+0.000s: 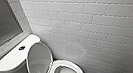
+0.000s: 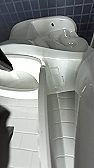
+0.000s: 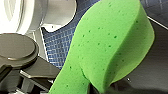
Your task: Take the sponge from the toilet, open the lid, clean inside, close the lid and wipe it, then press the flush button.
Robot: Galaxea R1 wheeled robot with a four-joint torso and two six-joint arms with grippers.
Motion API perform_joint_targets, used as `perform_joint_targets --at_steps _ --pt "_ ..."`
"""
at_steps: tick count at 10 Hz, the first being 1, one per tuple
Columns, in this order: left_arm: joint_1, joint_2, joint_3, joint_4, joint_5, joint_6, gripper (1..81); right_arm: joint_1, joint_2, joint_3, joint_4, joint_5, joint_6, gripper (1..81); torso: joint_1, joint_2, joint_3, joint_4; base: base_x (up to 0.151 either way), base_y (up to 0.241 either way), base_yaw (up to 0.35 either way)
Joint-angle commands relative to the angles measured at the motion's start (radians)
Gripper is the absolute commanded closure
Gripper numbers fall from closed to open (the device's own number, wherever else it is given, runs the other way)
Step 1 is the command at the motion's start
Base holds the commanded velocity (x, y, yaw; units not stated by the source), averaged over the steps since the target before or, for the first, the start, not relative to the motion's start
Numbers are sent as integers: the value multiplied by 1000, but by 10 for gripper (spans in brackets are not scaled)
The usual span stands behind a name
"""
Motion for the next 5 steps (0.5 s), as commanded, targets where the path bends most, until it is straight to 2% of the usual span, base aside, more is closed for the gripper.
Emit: perform_joint_targets --at_steps 1,2,3,4,5 --pt "-19 16 -69 658 122 -4 10 20 -30 -15 -75 -66 -4 811 0 0 0 0 0 0 0" --pt "9 39 -69 813 180 -4 10 23 -27 -27 -87 -69 -4 811 0 0 0 0 0 0 0" --pt "44 62 -73 983 193 -4 10 26 -27 -35 -90 -69 -4 811 0 0 0 0 0 0 0" --pt "78 73 -81 1106 190 -4 10 26 -24 -35 -90 -69 -3 811 0 0 0 0 0 0 0" --pt "113 88 -99 1149 198 -4 10 27 -21 -37 -90 -69 -4 811 0 0 0 0 0 0 0"
